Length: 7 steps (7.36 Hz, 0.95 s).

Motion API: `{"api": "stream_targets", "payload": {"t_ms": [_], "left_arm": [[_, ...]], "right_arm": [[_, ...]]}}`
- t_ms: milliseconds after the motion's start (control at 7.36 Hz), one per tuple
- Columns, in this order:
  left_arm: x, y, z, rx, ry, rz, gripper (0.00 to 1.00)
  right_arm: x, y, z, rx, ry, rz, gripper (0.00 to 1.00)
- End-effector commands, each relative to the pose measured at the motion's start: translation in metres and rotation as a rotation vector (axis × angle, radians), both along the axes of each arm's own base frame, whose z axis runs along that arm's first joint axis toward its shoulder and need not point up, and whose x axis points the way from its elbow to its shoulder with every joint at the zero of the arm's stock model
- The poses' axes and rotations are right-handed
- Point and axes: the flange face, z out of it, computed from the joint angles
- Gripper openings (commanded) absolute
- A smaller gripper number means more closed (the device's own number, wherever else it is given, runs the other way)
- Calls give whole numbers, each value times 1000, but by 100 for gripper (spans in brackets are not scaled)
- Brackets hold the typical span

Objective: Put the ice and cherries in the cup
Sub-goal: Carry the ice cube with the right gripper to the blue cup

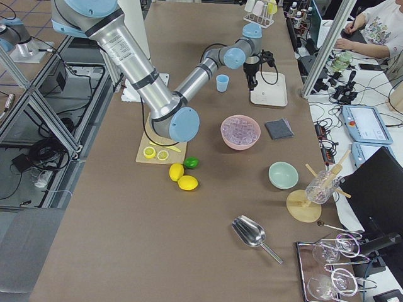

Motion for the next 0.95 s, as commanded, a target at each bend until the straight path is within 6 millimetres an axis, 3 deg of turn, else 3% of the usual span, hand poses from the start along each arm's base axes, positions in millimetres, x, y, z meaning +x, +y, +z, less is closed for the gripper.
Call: {"api": "stream_targets", "payload": {"t_ms": [0,136,272,544,679,815], "left_arm": [[0,0,3,-6,-1,1,98],[0,1,4,-6,-2,2,98],[0,0,3,-5,-2,2,98],[0,0,2,-3,-1,1,98],[0,0,2,-4,-1,1,98],[0,0,3,-6,-1,1,98]], "right_arm": [[-91,43,-76,-24,-29,53,0],[-131,46,-105,-32,-17,66,0],[-162,58,-111,-14,2,64,0],[-185,82,-105,6,-9,39,0],[-190,88,-87,8,13,38,0],[-187,91,-87,13,7,37,0]]}}
